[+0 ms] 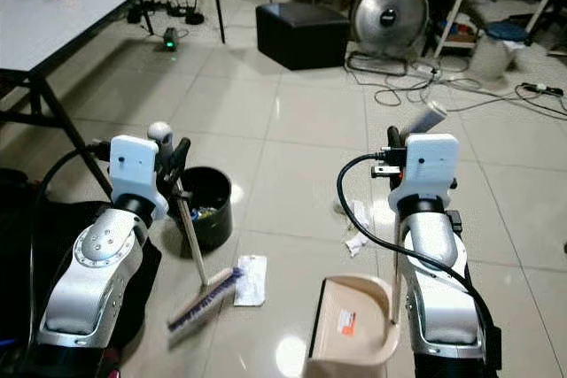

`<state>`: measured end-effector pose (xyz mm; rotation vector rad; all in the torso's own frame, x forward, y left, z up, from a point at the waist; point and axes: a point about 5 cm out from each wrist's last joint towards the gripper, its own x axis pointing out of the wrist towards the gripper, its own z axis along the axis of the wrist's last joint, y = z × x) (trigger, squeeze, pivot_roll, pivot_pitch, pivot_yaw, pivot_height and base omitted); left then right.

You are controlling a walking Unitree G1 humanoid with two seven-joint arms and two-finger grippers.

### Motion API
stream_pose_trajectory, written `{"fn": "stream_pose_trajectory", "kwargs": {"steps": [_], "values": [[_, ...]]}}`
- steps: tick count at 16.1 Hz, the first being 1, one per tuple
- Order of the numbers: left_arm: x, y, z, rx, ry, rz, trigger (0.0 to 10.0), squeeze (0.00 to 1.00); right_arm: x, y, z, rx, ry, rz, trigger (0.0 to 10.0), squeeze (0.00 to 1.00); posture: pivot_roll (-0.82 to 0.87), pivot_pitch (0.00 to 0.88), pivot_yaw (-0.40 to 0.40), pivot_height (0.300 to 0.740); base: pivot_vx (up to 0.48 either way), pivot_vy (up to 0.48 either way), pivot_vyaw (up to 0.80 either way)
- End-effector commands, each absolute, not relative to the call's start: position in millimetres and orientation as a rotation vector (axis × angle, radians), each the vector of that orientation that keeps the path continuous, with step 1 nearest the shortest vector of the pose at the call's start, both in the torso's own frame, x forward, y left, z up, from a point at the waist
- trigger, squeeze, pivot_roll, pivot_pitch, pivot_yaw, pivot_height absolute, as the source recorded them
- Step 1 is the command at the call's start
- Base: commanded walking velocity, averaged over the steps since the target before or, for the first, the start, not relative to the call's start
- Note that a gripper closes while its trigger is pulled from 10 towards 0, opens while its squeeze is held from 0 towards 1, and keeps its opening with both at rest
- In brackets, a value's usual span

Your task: Sweep floor

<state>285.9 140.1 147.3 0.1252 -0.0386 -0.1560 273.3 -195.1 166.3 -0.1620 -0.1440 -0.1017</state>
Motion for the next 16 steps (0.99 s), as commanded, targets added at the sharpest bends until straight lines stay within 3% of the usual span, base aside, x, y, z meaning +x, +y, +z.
{"fn": "stream_pose_trajectory", "kwargs": {"steps": [1,16], "values": [[288.0,139.5,156.6,0.133,-0.085,-0.161,10.0,0.00,272.8,-194.9,175.2,-0.171,-0.191,-0.099,10.0,0.00,-0.07,0.018,0.025,0.740,0.349,0.000,0.00],[285.4,137.3,156.1,0.122,-0.080,-0.174,10.0,0.00,271.2,-195.7,173.5,-0.166,-0.182,-0.092,10.0,0.00,-0.07,0.030,0.023,0.740,0.363,0.000,0.00]]}}
